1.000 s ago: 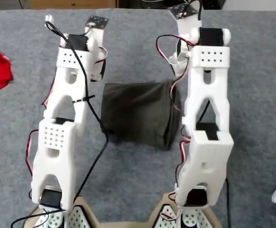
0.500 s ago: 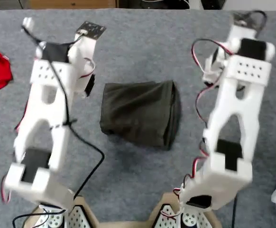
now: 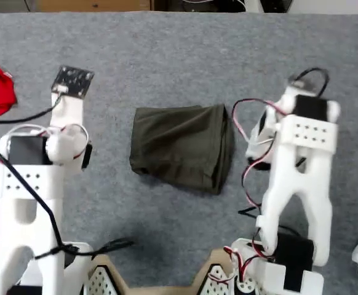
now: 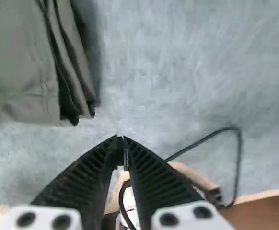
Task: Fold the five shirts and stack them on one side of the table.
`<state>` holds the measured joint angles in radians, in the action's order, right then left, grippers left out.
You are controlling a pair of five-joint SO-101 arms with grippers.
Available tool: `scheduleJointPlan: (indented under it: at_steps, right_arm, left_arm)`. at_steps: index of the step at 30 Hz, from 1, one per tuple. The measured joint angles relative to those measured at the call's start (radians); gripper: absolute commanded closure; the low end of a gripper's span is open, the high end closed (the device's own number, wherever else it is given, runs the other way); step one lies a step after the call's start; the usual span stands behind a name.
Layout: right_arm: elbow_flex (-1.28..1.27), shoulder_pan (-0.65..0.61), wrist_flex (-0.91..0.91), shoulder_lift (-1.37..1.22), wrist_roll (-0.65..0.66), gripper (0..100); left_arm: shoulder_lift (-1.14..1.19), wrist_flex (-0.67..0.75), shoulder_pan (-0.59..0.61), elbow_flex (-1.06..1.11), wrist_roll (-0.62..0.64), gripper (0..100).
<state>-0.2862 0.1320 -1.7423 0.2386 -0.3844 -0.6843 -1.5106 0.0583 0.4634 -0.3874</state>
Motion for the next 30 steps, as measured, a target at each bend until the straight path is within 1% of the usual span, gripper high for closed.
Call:
scheduleJointPlan:
  at_steps: [3, 4, 6, 9, 11, 13, 17, 20, 25, 30]
  right_arm:
    - [-0.094, -0.075, 0.069, 0.000, -0.146, 98.5]
    - [-0.120, -0.107, 0.101, 0.000, -0.195, 96.9]
    - [-0.166, -0.183, 0.167, 0.000, -0.281, 90.8]
    - [-0.215, -0.311, 0.255, 0.000, -0.413, 78.8]
    - [-0.218, -0.377, 0.296, -0.003, -0.491, 73.6]
    - [-0.218, -0.410, 0.310, -0.011, -0.545, 72.4]
    - [-0.216, -0.460, 0.336, -0.043, -0.592, 72.3]
    - [-0.216, -0.485, 0.391, -0.097, -0.664, 72.3]
    - [-0.216, -0.526, 0.503, -0.239, -0.763, 72.3]
    - [-0.216, -0.529, 0.595, -0.338, -0.825, 72.4]
  left_arm:
    - [-0.018, 0.002, 0.002, 0.044, 0.000, 98]
    - [-0.020, 0.002, 0.002, 0.051, 0.000, 98]
    - [-0.020, 0.002, 0.002, 0.052, 0.002, 98]
    - [-0.020, 0.002, 0.002, 0.058, 0.002, 98]
    - [-0.020, 0.002, 0.002, 0.060, 0.002, 98]
    - [-0.020, -0.009, 0.002, 0.060, 0.002, 98]
    - [-0.020, -0.015, 0.003, 0.060, 0.002, 98]
    - [-0.020, -0.015, 0.003, 0.060, 0.012, 98]
    - [-0.020, -0.015, 0.003, 0.060, 0.132, 98]
    - [-0.020, -0.015, 0.003, 0.060, 0.180, 98]
